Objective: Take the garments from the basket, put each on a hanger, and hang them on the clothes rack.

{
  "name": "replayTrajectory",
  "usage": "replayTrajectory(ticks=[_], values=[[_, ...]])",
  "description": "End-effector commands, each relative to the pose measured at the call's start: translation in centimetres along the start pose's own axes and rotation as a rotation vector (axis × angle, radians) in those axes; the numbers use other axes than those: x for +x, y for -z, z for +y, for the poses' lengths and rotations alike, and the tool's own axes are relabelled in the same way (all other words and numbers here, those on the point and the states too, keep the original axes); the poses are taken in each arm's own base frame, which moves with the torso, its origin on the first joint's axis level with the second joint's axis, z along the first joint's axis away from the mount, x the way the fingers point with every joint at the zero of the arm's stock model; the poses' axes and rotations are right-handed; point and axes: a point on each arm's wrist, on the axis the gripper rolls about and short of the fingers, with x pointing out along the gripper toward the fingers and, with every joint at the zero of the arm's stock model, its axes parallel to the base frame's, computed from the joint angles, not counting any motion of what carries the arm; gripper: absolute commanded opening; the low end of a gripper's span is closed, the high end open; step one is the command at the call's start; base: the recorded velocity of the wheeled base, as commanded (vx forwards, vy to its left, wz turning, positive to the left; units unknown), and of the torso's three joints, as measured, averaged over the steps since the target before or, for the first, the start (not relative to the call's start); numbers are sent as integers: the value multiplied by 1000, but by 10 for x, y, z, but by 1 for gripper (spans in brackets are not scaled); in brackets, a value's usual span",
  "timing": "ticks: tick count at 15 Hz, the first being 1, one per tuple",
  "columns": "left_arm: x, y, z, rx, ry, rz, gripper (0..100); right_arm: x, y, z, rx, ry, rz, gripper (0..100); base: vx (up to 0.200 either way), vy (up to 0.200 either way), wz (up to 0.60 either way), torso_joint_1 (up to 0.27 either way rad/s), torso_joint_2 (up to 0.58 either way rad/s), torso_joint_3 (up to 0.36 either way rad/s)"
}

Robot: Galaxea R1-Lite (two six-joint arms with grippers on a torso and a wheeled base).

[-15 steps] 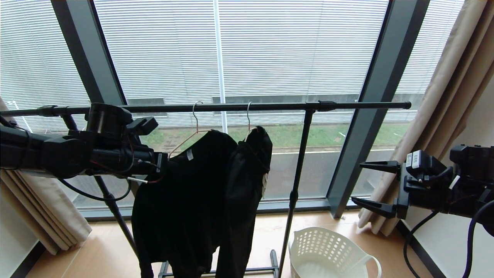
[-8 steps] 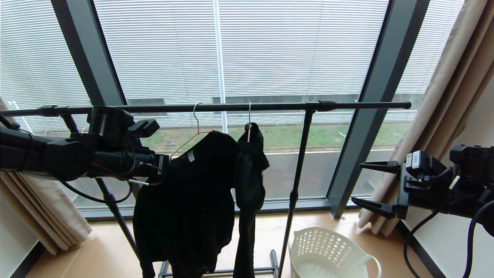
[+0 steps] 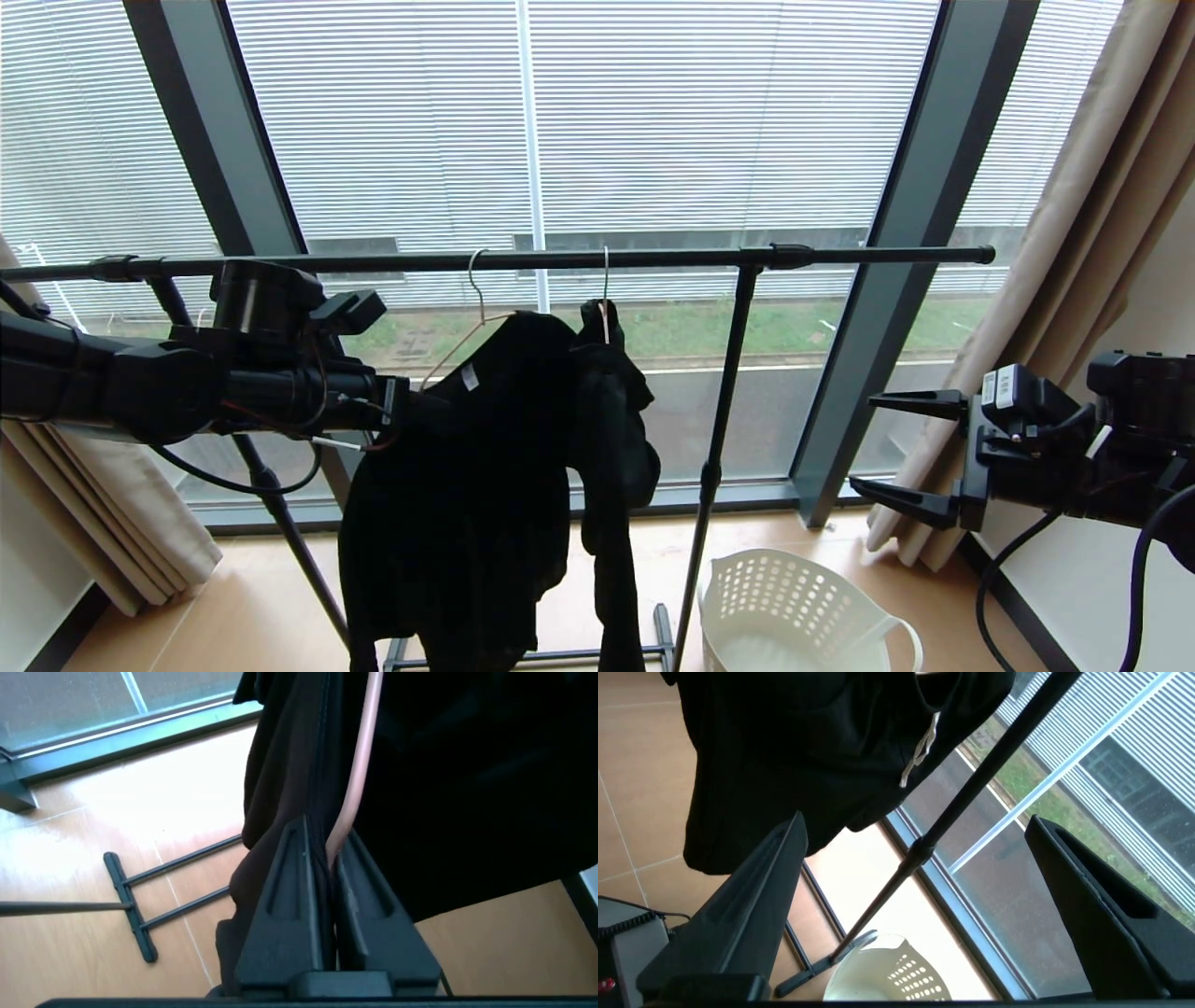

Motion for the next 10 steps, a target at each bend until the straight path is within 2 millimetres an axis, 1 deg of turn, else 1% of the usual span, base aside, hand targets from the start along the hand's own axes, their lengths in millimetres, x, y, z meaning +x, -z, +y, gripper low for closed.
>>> replayTrajectory(ticks=[1, 4, 5, 7, 10], values=[[-4, -2, -1, 2, -1, -10, 100, 0, 0, 0, -1, 0, -1, 100, 0, 0, 0, 0, 0, 0], [-8, -2, -3, 4, -2, -14, 100, 0, 0, 0, -1, 0, -1, 100, 0, 0, 0, 0, 0, 0], [-14, 0, -6, 9, 1, -17, 100, 0, -1, 0, -3, 1, -1, 100, 0, 0, 0, 0, 0, 0], [-24, 8, -16, 24, 16, -8, 100, 0, 1, 0, 1, -1, 1, 100, 0, 0, 0, 0, 0, 0], [-39, 27, -25, 23, 26, 17, 100, 10, 7, 3, 21, -20, 24, 100, 0, 0, 0, 0, 0, 0]])
